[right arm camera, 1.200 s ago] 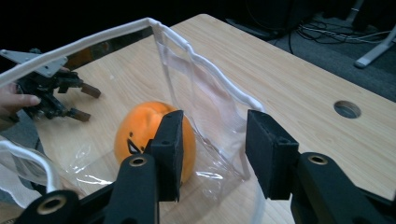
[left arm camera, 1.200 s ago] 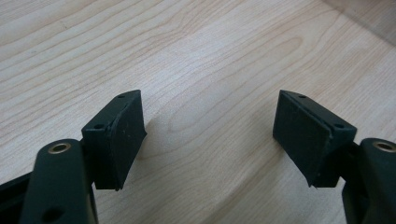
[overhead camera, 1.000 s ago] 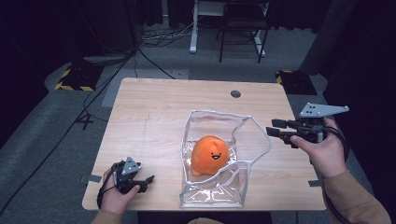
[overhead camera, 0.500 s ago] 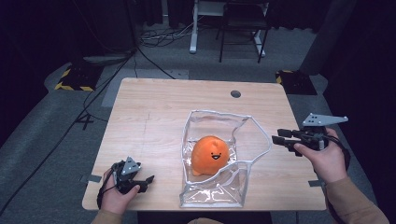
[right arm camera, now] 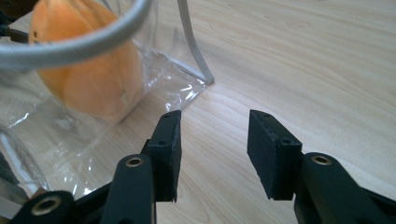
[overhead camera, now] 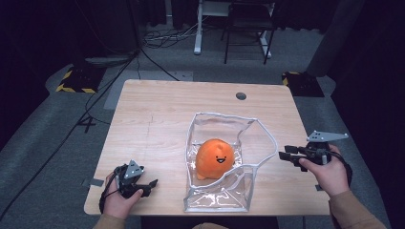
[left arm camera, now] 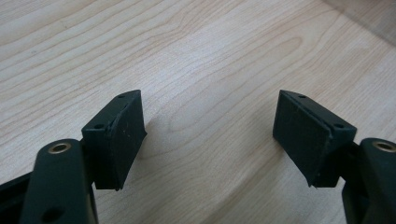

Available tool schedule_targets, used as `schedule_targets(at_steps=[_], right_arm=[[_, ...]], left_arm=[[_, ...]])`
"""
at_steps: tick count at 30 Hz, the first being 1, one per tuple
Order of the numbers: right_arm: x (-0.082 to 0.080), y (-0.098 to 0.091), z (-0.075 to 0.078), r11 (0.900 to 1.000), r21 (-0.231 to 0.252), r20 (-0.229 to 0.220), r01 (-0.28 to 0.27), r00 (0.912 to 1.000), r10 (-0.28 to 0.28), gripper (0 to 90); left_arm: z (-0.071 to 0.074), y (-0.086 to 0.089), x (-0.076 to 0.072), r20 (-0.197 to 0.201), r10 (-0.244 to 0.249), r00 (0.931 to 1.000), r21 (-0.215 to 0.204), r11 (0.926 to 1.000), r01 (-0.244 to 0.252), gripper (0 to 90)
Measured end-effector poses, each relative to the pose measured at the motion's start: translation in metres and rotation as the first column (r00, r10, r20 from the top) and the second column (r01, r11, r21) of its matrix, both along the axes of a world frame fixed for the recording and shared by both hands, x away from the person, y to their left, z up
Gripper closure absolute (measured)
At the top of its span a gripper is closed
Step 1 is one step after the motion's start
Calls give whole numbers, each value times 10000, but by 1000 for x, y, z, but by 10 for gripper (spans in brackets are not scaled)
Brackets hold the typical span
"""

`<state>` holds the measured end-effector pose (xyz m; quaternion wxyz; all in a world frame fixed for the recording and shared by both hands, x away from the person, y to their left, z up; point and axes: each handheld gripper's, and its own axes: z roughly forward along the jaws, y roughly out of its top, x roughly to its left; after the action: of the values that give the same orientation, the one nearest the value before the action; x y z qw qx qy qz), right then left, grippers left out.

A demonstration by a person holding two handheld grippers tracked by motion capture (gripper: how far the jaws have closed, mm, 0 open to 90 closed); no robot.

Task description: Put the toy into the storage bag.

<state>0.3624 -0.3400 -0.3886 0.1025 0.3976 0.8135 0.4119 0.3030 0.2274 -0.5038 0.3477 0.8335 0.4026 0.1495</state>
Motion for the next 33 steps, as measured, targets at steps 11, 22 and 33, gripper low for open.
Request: schedule_targets(at_steps=[11,22,33], right_arm=[[-8,-8,-40,9985,-543,100,85,9999,-80,477],[-21,-8,-70,9949,-1001,866,-103,9961,190,442],[-34,1,-94,9938,-1112,689,-67,9975,145,406]], left_arm=[[0,0,1,4,-5,10000,16,10000,5,253],[0,0,1,7,-6,10000,40,10000,6,254],[0,0,1,5,-4,10000,39,10000,4,253]])
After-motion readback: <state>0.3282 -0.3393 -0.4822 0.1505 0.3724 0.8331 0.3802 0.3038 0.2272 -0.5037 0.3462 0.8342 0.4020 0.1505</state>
